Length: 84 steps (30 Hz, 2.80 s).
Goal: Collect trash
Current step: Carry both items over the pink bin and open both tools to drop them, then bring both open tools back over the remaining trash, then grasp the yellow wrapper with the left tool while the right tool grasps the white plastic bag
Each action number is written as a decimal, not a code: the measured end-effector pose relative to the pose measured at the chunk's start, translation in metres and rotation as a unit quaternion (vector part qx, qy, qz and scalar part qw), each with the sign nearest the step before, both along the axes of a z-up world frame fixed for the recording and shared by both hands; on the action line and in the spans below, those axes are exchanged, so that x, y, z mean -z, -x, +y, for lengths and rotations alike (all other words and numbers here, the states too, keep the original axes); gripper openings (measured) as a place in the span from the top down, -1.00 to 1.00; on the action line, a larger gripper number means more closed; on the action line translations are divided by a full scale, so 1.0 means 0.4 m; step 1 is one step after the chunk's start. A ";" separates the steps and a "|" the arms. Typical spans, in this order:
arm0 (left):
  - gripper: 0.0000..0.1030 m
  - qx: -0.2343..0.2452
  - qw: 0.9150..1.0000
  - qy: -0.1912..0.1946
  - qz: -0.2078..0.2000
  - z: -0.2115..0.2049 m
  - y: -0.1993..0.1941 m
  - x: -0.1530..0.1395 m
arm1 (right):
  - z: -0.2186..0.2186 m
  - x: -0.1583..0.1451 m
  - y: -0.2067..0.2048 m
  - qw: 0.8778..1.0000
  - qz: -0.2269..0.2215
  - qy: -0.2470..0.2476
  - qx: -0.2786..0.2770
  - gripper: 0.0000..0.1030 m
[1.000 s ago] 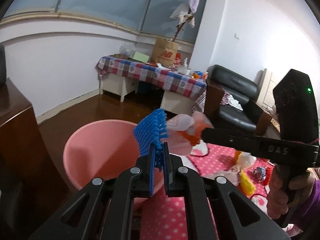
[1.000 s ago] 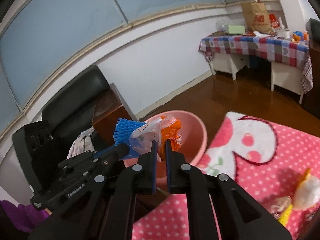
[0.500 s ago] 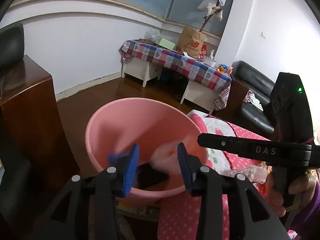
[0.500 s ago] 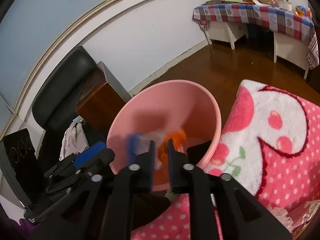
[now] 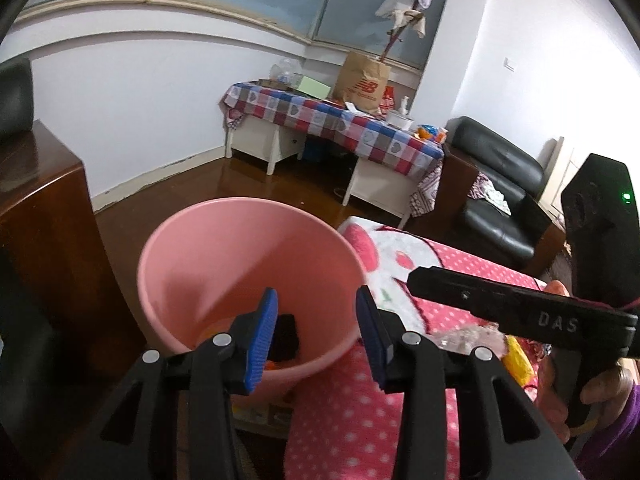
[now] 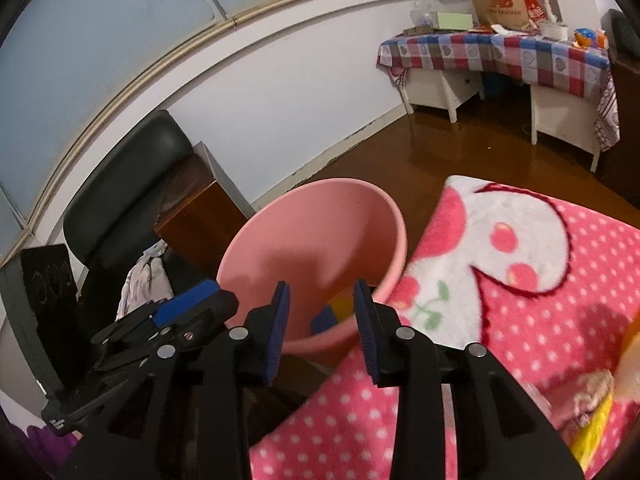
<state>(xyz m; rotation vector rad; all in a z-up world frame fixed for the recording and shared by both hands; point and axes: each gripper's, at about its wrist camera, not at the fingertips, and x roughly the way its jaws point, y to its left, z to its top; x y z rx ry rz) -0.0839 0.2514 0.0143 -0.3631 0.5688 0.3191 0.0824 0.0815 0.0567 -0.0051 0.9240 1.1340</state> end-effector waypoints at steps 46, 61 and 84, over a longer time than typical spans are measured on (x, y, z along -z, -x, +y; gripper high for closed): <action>0.22 0.181 0.980 -0.043 0.073 -0.457 -0.184 0.029 | -0.533 0.082 0.017 0.986 -0.007 0.011 0.165 0.34; 0.22 0.193 0.976 -0.046 0.086 -0.489 -0.199 0.047 | -0.575 0.115 -0.010 0.983 0.013 0.007 0.183 0.34; 0.22 0.243 0.963 -0.030 0.111 -0.593 -0.289 0.105 | -0.691 0.156 -0.052 0.973 0.039 0.005 0.228 0.34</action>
